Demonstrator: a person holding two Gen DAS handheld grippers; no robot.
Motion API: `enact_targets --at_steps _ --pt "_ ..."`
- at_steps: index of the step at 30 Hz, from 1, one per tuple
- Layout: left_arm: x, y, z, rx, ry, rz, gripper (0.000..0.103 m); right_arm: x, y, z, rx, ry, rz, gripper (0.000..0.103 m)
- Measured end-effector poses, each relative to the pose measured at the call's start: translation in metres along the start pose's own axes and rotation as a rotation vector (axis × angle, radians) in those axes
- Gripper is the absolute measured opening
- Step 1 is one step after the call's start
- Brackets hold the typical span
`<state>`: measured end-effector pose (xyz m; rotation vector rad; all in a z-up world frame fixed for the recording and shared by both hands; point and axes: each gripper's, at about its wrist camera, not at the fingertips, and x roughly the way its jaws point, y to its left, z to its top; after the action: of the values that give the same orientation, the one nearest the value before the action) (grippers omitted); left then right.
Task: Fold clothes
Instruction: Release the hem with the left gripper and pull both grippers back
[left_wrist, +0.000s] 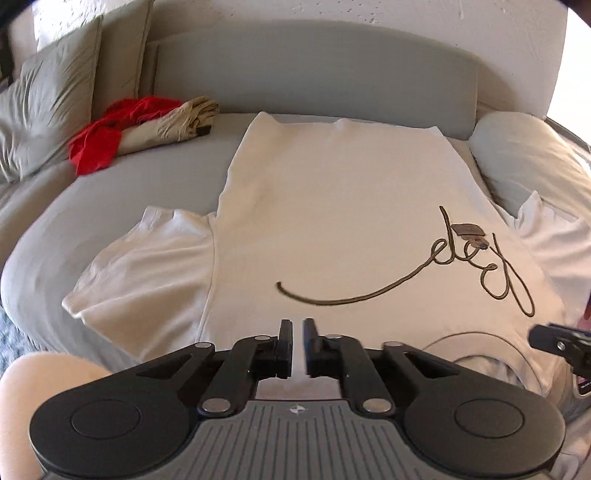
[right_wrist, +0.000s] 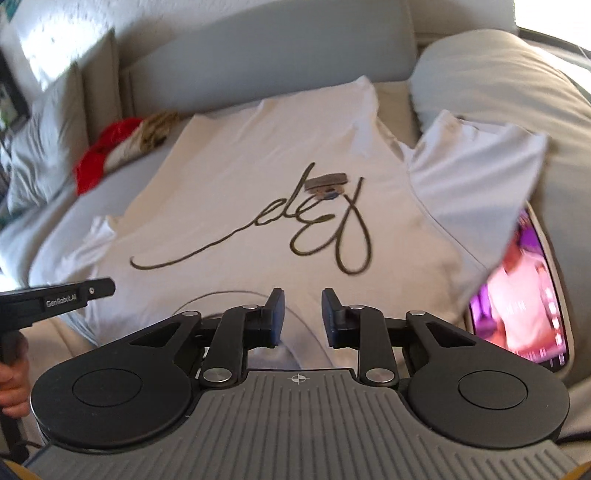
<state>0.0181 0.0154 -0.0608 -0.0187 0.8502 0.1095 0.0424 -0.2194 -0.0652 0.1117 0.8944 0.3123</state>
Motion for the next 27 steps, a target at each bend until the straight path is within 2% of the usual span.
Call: enact_targets --at_steps 2,4,7,13,17,20,22,24,27 --pt "0.002 -0.005 0.003 0.026 -0.007 0.017 0.019 0.010 0.007 0.007 -0.034 0.029 -0.018 0.036" --pt "0.005 -0.011 0.007 0.050 -0.014 0.031 0.028 0.017 0.012 0.012 -0.052 0.036 -0.029 0.043" --pt "0.010 -0.017 0.012 0.051 -0.012 0.036 0.030 0.029 0.018 0.023 -0.069 0.065 -0.049 0.050" --pt "0.034 -0.029 0.002 0.100 0.024 0.024 0.029 0.044 0.007 0.031 -0.044 0.098 -0.092 0.051" --pt "0.030 -0.033 -0.003 0.148 0.020 0.023 0.028 0.047 -0.001 0.025 -0.069 0.112 -0.103 0.056" --pt "0.024 -0.030 -0.009 0.140 0.041 -0.008 0.028 0.041 -0.005 0.013 -0.071 0.128 -0.112 0.059" --pt "0.018 -0.031 -0.017 0.174 0.051 -0.032 0.028 0.030 -0.011 0.003 -0.051 0.125 -0.111 0.059" --pt "0.011 -0.032 -0.024 0.220 0.075 -0.055 0.027 0.019 -0.020 -0.005 -0.010 0.163 -0.091 0.059" --pt "0.001 -0.024 -0.026 0.187 0.159 -0.101 0.026 0.006 -0.031 -0.018 0.036 0.268 -0.063 0.055"
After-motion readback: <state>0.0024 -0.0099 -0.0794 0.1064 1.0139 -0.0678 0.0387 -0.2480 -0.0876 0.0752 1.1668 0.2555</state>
